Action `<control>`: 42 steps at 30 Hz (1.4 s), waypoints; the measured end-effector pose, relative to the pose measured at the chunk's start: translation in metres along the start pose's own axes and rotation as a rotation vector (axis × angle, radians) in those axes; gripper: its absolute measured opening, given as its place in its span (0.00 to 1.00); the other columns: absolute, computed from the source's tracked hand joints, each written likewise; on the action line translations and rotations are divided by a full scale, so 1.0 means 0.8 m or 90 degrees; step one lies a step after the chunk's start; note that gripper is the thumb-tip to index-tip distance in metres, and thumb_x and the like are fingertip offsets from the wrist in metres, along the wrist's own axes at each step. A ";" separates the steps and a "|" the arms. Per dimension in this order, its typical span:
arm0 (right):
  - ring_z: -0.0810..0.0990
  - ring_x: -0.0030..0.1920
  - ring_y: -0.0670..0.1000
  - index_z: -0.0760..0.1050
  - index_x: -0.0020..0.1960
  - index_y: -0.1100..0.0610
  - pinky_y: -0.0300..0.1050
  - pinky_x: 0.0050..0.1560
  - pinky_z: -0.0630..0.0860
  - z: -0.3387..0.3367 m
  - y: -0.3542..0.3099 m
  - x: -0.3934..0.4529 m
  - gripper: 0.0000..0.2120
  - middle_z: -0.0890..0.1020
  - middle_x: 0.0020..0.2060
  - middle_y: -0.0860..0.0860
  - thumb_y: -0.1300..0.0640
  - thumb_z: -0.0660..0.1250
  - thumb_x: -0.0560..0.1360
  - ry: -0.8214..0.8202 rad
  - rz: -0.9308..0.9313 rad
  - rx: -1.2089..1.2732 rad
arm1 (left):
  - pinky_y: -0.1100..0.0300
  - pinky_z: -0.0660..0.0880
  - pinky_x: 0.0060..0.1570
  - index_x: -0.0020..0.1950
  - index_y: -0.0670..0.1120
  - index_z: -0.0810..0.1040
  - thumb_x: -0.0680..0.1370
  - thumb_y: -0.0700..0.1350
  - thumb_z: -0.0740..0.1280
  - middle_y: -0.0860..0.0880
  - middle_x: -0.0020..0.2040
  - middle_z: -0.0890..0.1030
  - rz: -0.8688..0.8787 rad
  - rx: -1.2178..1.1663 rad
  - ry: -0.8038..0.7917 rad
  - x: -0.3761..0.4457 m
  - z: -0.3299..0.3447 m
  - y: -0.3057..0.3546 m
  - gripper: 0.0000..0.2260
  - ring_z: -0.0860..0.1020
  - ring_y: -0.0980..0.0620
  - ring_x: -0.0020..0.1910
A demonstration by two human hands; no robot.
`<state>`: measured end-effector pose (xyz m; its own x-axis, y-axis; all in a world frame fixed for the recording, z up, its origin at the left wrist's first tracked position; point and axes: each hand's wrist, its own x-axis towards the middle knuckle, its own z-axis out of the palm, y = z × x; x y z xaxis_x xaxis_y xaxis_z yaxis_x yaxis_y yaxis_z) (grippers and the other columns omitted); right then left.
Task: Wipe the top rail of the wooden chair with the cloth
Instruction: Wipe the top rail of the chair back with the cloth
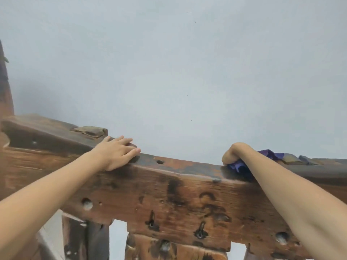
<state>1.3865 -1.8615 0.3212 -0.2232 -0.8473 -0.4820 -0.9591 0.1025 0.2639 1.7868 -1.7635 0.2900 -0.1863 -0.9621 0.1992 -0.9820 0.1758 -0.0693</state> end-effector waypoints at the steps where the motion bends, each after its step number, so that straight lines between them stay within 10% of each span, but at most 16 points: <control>1: 0.76 0.34 0.56 0.80 0.37 0.62 0.46 0.43 0.74 0.003 -0.019 -0.002 0.16 0.82 0.28 0.58 0.57 0.60 0.76 -0.014 -0.023 -0.005 | 0.46 0.57 0.75 0.75 0.63 0.66 0.82 0.62 0.41 0.50 0.81 0.59 0.001 0.011 0.043 -0.001 0.001 -0.022 0.25 0.61 0.49 0.78; 5: 0.77 0.37 0.60 0.82 0.43 0.65 0.46 0.43 0.73 0.012 -0.062 0.009 0.14 0.81 0.40 0.65 0.57 0.62 0.68 -0.043 -0.099 0.141 | 0.50 0.69 0.59 0.55 0.54 0.81 0.79 0.63 0.47 0.51 0.59 0.82 -0.049 0.079 0.292 -0.007 0.014 -0.075 0.26 0.78 0.48 0.61; 10: 0.82 0.35 0.56 0.85 0.43 0.60 0.45 0.42 0.79 -0.013 -0.165 0.010 0.15 0.85 0.44 0.60 0.50 0.66 0.76 -0.076 -0.197 0.393 | 0.52 0.70 0.47 0.42 0.51 0.81 0.77 0.57 0.58 0.53 0.43 0.84 -0.014 0.048 0.424 -0.001 0.033 -0.089 0.16 0.80 0.49 0.51; 14: 0.84 0.46 0.58 0.84 0.56 0.62 0.51 0.55 0.78 -0.037 -0.293 -0.018 0.34 0.86 0.54 0.62 0.33 0.58 0.80 -0.061 -0.333 0.558 | 0.54 0.72 0.48 0.40 0.49 0.84 0.75 0.52 0.61 0.53 0.41 0.86 -0.005 -0.023 0.456 -0.004 0.038 -0.092 0.14 0.81 0.50 0.54; 23: 0.80 0.45 0.57 0.83 0.45 0.67 0.53 0.51 0.75 -0.037 -0.375 -0.070 0.19 0.83 0.42 0.60 0.49 0.70 0.80 0.293 -0.591 0.916 | 0.50 0.71 0.48 0.44 0.45 0.81 0.75 0.57 0.58 0.47 0.47 0.84 -0.045 -0.003 0.425 -0.004 0.034 -0.086 0.18 0.78 0.44 0.52; 27: 0.84 0.61 0.49 0.88 0.53 0.57 0.40 0.62 0.79 -0.007 -0.371 -0.090 0.21 0.88 0.57 0.51 0.44 0.62 0.83 0.244 -0.732 0.908 | 0.48 0.71 0.51 0.54 0.48 0.75 0.79 0.62 0.53 0.47 0.58 0.77 -0.023 0.011 0.459 -0.010 0.034 -0.132 0.21 0.75 0.44 0.55; 30: 0.68 0.72 0.35 0.86 0.59 0.46 0.35 0.69 0.66 -0.007 -0.384 -0.093 0.20 0.79 0.65 0.33 0.40 0.59 0.81 0.376 -0.653 0.695 | 0.47 0.68 0.58 0.53 0.50 0.78 0.80 0.62 0.47 0.48 0.54 0.81 -0.115 0.073 0.423 -0.023 0.029 -0.221 0.24 0.76 0.45 0.57; 35: 0.74 0.44 0.53 0.71 0.39 0.53 0.49 0.48 0.67 -0.050 -0.401 -0.076 0.16 0.79 0.42 0.52 0.53 0.55 0.84 0.355 -0.381 0.446 | 0.46 0.68 0.58 0.49 0.49 0.81 0.80 0.60 0.49 0.47 0.50 0.84 -0.209 0.057 0.433 -0.025 0.021 -0.303 0.25 0.78 0.44 0.53; 42: 0.68 0.35 0.55 0.69 0.39 0.59 0.46 0.39 0.65 -0.101 -0.428 -0.054 0.13 0.74 0.37 0.58 0.61 0.57 0.83 0.242 -0.239 0.514 | 0.48 0.67 0.56 0.45 0.46 0.73 0.78 0.51 0.55 0.47 0.44 0.77 -0.193 -0.116 0.682 -0.017 0.055 -0.334 0.12 0.72 0.47 0.45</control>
<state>1.7387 -1.9021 0.3194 0.0578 -0.9953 -0.0775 -0.8186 -0.0028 -0.5744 2.0529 -1.8062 0.2625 0.2151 -0.3108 0.9258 -0.9651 0.0775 0.2502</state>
